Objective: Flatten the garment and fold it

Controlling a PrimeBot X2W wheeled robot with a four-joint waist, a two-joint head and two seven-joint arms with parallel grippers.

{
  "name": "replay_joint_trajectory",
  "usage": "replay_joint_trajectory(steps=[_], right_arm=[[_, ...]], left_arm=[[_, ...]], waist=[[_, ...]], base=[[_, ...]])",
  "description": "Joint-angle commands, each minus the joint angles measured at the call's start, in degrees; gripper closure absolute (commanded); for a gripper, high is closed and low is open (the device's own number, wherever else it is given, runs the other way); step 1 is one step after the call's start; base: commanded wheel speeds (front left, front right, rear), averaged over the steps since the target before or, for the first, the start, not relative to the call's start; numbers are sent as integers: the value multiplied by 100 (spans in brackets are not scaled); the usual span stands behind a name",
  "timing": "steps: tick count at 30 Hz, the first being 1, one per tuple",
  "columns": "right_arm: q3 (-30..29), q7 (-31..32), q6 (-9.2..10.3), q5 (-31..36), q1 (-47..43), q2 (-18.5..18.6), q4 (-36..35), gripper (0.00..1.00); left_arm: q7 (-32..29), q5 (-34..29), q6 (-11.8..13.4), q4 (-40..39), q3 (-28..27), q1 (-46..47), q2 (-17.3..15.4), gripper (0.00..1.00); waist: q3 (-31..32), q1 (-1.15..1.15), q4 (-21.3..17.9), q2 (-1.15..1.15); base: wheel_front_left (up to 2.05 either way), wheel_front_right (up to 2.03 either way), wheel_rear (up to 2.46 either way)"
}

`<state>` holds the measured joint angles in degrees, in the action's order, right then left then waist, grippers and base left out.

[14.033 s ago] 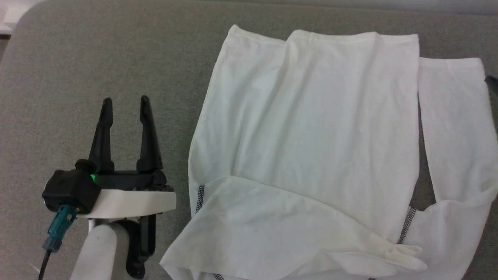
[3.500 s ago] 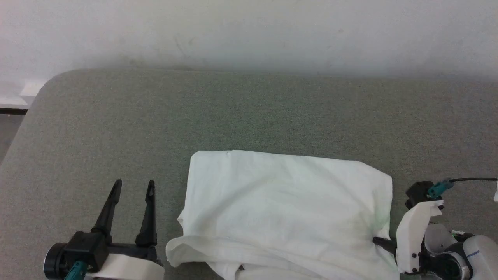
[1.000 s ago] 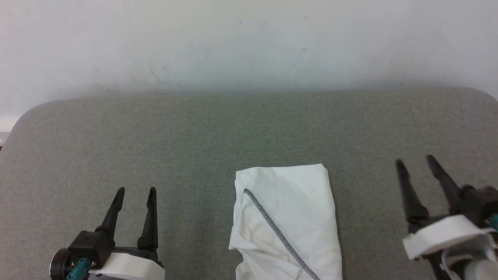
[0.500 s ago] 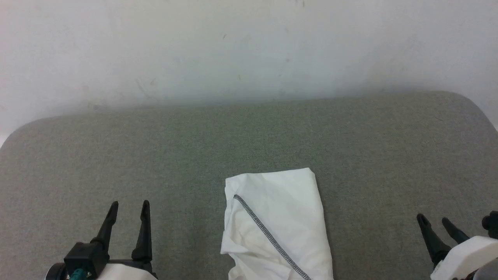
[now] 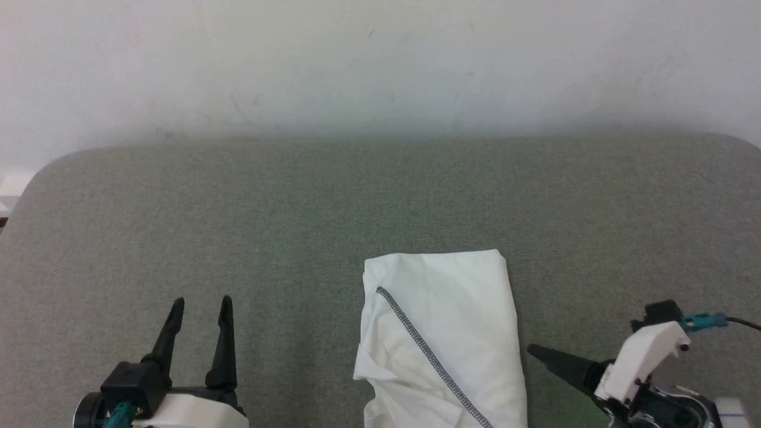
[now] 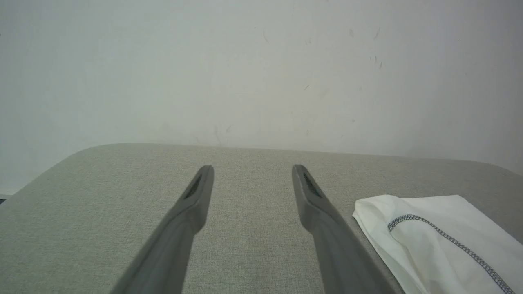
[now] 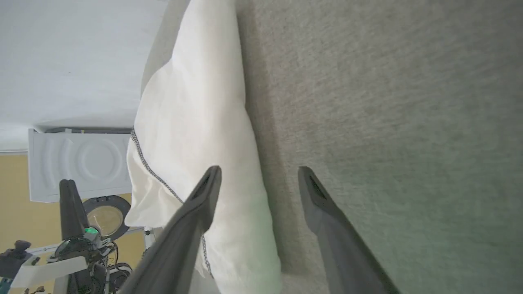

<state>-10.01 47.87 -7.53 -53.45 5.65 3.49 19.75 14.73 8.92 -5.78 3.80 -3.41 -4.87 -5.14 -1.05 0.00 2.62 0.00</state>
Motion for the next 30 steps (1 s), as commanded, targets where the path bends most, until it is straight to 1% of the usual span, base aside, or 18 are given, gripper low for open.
replay_joint_trajectory(steps=[1, 7, 8, 9, 10, 12, 15, 19, 22, 26, 30], right_arm=[[125, -10, 4, -124, 177, -30, 128, 0], [827, -284, 4, -447, 654, -57, 1031, 0], [955, -316, 4, -409, 705, -58, 1168, 5], [1085, -362, 4, -333, 748, -58, 1279, 54], [1189, -418, 4, -262, 788, -57, 1378, 98], [1415, -538, 4, -92, 857, 9, 1462, 100], [1952, -739, 4, 224, 950, 251, 1272, 100], [2812, -1014, 4, 801, 971, 784, 800, 100], [3272, -1298, 4, 1362, 992, 1264, 516, 100], [3558, -1455, 4, 1826, 1010, 1773, 266, 100], [3595, -1385, 4, 2098, 1081, 2253, 122, 100]], left_arm=[[27, 2, -3, 3, 14, 100, 36, 0], [27, 52, -35, 55, 82, 249, 97, 0], [27, 53, -40, 62, 90, 269, 103, 0], [27, 52, -46, 68, 97, 283, 109, 0], [27, 50, -50, 70, 99, 292, 114, 0], [27, 98, -60, 72, 80, 291, 129, 0], [27, 145, -65, 37, 29, 234, 150, 0], [27, 125, -52, 9, -12, 136, 171, 0], [27, 57, -32, -7, -37, 89, 178, 0], [27, -8, -20, -18, -72, 30, 176, 0], [27, -45, -26, -87, -109, 48, 176, 0]], waist=[[-83, 0, 69, 0], [-150, 0, 242, 0], [-158, 0, 264, 0], [-163, 0, 281, 0], [-164, 0, 291, 0], [-158, 0, 293, 0], [-131, 0, 213, 0], [-71, 0, 71, 0], [-41, 0, -75, 0], [-38, 0, -345, 0], [-176, 0, -707, 0]], base=[[0, 0, 0], [0, 0, 0], [0, 0, 0], [0, 0, 0], [0, 0, 0], [0, 0, 0], [0, 0, 0], [0, 0, 0], [0, 0, 0], [0, 0, 0], [0, 0, 0]])
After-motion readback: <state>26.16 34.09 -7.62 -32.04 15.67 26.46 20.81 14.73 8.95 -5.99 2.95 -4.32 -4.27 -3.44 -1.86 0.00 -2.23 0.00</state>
